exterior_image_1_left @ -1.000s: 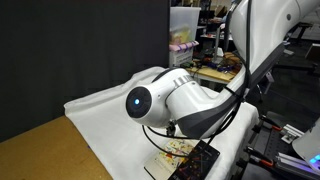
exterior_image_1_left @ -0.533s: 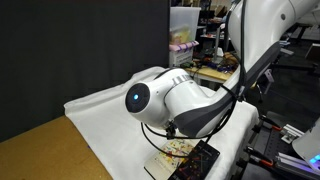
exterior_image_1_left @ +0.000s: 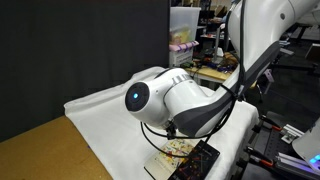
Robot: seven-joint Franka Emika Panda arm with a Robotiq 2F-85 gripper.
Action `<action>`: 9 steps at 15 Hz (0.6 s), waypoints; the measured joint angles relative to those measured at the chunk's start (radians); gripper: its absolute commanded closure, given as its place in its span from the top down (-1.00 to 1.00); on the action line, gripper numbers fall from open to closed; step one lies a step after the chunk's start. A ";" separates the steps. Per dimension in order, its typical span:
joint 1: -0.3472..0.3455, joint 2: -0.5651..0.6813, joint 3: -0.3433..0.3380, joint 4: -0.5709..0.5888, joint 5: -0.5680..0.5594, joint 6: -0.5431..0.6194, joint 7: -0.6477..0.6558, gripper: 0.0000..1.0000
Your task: Remove the pen from the black cup and put it next to the book
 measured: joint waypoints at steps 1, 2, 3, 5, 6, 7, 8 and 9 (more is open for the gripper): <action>0.000 0.000 0.000 0.000 0.000 0.001 -0.007 -0.91; -0.001 0.000 0.000 0.000 0.001 0.001 -0.013 -0.91; -0.001 0.000 0.000 0.000 0.001 0.002 -0.019 -0.91; -0.001 0.000 0.000 0.000 0.003 0.002 -0.032 -0.91; -0.001 0.000 0.000 0.000 0.005 0.002 -0.039 -0.91; -0.002 0.000 0.000 0.000 0.005 0.002 -0.046 -0.91; -0.002 0.000 0.000 0.000 0.005 0.002 -0.054 -0.91; -0.002 0.000 0.000 0.001 0.006 0.002 -0.061 -0.91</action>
